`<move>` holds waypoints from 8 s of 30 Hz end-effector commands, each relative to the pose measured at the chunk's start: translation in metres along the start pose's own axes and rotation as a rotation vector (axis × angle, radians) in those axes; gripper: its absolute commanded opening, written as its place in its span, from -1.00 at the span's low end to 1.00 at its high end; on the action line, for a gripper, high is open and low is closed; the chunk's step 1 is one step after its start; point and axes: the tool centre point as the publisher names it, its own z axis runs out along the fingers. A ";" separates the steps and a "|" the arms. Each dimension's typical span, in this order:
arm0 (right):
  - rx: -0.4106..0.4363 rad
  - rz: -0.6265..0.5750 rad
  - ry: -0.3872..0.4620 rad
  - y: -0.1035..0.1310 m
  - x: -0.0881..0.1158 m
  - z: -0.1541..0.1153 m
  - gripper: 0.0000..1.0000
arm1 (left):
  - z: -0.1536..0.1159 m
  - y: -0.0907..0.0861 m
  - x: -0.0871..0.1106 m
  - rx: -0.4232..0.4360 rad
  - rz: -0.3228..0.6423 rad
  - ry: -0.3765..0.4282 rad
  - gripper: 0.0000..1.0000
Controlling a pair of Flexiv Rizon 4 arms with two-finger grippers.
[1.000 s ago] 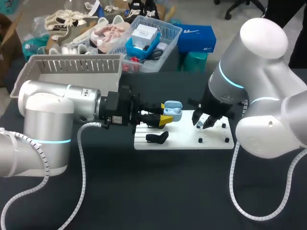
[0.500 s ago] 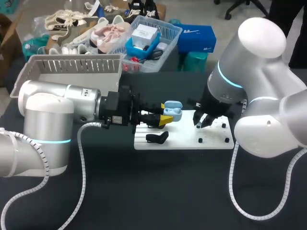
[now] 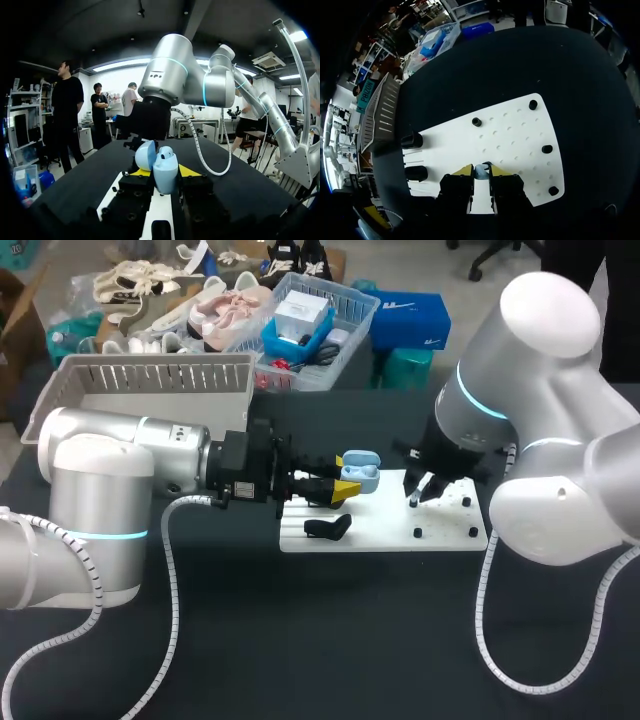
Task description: Pick up each earbud case from the left stands, insert the matching earbuds, close the lid, and place the case in the box.
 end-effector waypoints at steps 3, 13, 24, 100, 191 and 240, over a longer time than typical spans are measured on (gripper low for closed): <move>-0.019 0.018 -0.012 -0.002 0.000 -0.012 -1.00 | 0.001 0.000 0.000 -0.002 0.000 0.001 -1.00; -0.043 0.087 -0.069 -0.012 -0.008 -0.038 -1.00 | 0.001 0.000 0.000 -0.002 0.000 0.001 -1.00; -0.080 0.136 -0.229 -0.013 -0.023 -0.119 -1.00 | 0.001 0.000 0.000 -0.002 0.000 0.001 -1.00; -0.282 -0.718 0.298 0.114 0.064 -0.177 -1.00 | 0.001 0.000 0.000 -0.002 0.000 0.001 -1.00; -0.195 -0.652 0.186 0.108 0.065 -0.120 -1.00 | 0.001 0.000 0.000 -0.002 0.000 0.001 -1.00; -0.147 -0.617 0.140 0.104 0.053 -0.143 -0.10 | 0.001 0.000 0.000 -0.002 0.000 0.001 -1.00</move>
